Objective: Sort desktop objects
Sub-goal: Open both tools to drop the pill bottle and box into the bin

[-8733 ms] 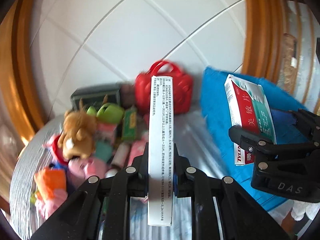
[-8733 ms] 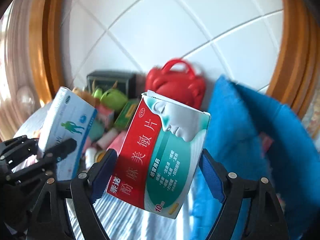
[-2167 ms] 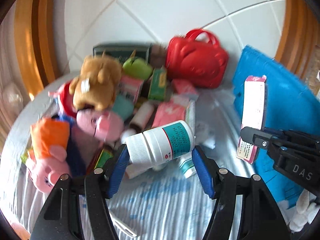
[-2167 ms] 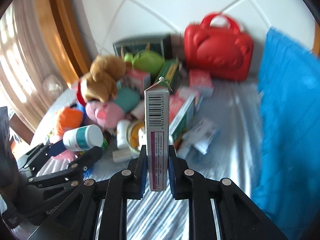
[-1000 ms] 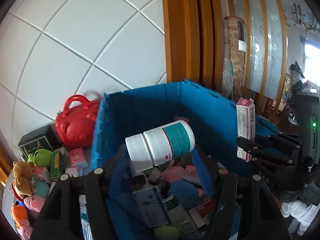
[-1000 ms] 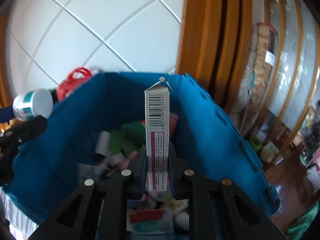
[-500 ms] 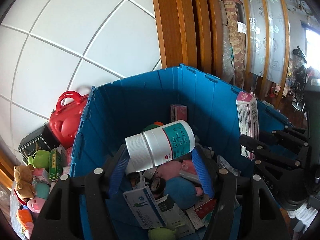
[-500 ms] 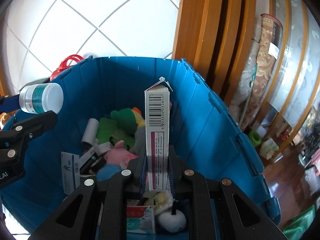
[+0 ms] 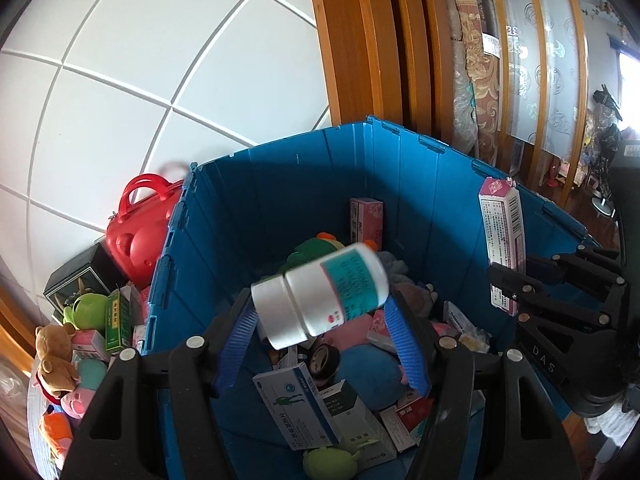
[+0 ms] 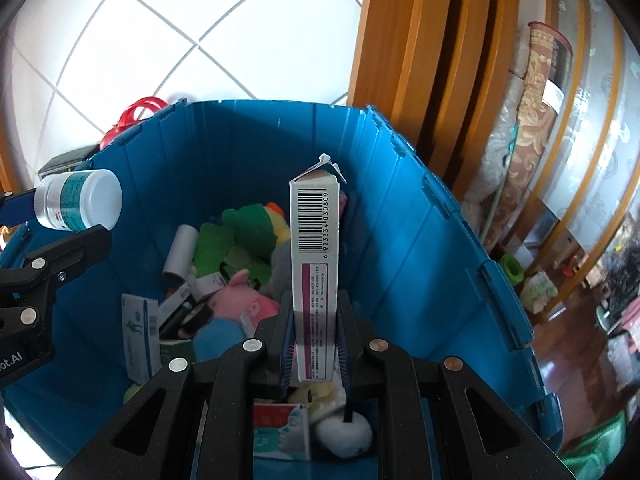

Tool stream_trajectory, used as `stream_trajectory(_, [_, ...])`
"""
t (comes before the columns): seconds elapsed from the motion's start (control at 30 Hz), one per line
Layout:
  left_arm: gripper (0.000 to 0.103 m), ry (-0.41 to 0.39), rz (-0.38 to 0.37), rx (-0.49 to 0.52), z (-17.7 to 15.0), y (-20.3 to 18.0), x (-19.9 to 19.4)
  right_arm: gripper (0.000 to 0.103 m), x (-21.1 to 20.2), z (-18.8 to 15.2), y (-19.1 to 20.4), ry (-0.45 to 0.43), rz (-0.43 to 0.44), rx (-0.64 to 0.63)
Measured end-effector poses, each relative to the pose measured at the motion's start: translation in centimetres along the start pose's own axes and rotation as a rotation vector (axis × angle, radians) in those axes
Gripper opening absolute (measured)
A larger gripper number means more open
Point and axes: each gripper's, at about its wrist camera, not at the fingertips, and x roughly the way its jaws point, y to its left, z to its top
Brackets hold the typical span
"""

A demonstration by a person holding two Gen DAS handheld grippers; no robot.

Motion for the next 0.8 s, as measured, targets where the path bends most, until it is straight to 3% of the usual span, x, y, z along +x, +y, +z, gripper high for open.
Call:
stream_trajectory(0.17, [0.068,0.007,-0.001,-0.003,0.0,0.1,0.1,0.023,0.1,0.1,-0.1,0.01,-0.001,0.005])
stream_trajectory(0.27, [0.072,0.009,-0.002,-0.008,0.0,0.2,0.1,0.031,0.1,0.1,-0.1,0.012,0.001,0.01])
stream_trajectory(0.8, [0.072,0.018,-0.042,-0.062,-0.2,1.2,-0.2,0.091,-0.5,0.3,0.3,0.003,0.02,0.007])
